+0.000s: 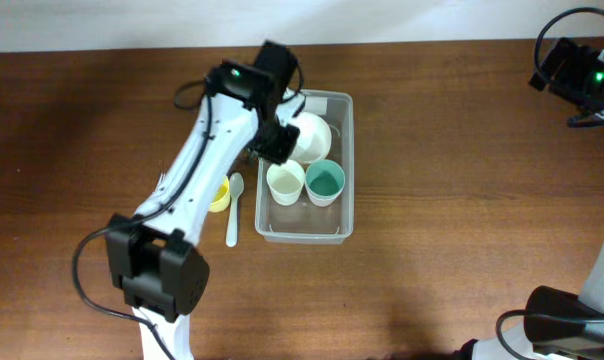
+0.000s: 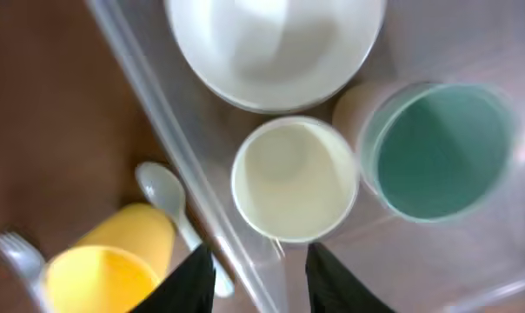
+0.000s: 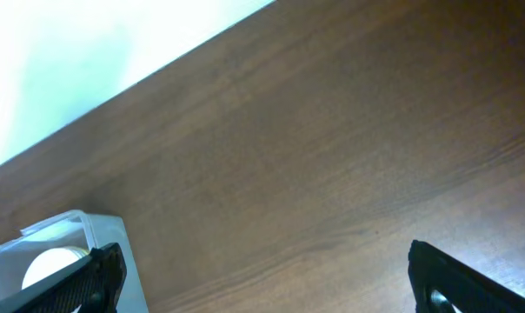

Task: Pack container
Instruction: 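Carry the white cup into the container beside the green cup and release, then move the left gripper to the yellow cup and grasp it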

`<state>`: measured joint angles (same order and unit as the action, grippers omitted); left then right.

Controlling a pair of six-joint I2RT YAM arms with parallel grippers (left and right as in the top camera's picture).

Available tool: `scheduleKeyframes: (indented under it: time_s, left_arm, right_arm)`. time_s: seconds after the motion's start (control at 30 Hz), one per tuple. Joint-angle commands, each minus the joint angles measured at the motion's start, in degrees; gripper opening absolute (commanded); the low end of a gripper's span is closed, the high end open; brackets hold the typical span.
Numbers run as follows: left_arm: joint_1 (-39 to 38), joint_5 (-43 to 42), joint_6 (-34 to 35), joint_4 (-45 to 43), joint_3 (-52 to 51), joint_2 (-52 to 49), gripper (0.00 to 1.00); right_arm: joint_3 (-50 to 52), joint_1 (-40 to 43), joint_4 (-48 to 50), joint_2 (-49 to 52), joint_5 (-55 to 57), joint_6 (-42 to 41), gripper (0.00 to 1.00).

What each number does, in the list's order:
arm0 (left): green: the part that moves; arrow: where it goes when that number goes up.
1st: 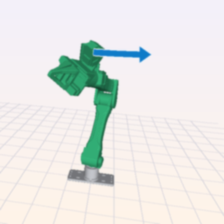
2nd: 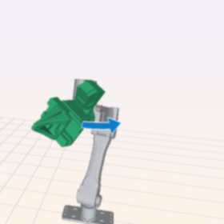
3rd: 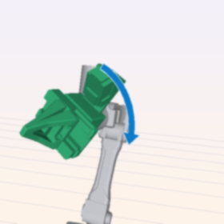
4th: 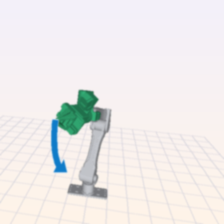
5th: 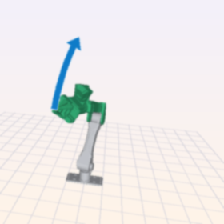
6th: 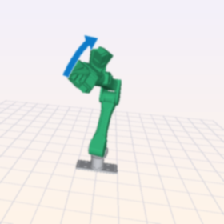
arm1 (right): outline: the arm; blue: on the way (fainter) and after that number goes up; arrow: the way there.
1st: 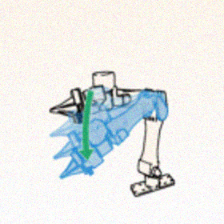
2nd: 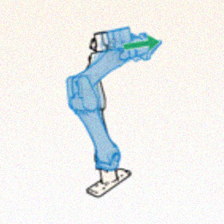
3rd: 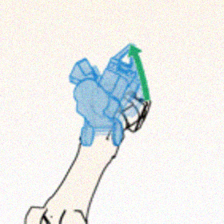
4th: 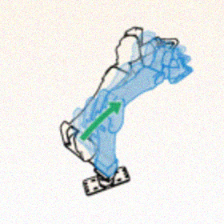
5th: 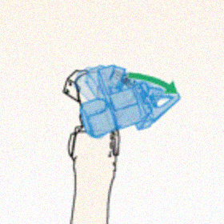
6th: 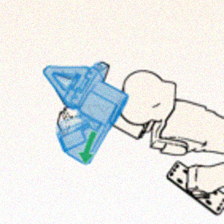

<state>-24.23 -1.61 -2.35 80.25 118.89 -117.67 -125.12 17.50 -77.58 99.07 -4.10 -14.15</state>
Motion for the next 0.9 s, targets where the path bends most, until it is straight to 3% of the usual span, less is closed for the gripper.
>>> scheduleKeyframes:
  time_s: [0.0, 0.13, 0.3, 0.4, 0.6, 0.87]
  left_arm:
    - [1.20, 6.71, 0.72, 6.93, 9.99, 2.69, 0.40]
    - [9.57, 8.11, 4.31, 15.67, 11.13, 7.52, 0.32]
    - [19.23, 5.27, 4.74, 15.98, 5.44, 10.73, 0.31]
    - [22.45, 3.32, 5.16, 11.02, -4.26, 10.82, 0.32]
    - [22.88, -1.90, 4.04, -6.91, -23.34, 10.75, 0.46]
    - [22.84, -1.49, 3.87, -16.31, -31.89, 10.75, 0.53]
  right_arm:
    - [-0.13, 0.15, 0.20, -0.24, 0.28, 0.22, 0.99]
    - [-0.13, 0.15, 0.20, -0.24, 0.28, 0.22, 0.99]
    - [-0.13, 0.15, 0.20, -0.24, 0.28, 0.22, 0.99]
    - [-0.13, 0.15, 0.20, -0.24, 0.28, 0.22, 0.99]
    - [-0.13, 0.15, 0.20, -0.24, 0.28, 0.22, 0.99]
    - [-0.13, 0.15, 0.20, -0.24, 0.28, 0.22, 0.99]
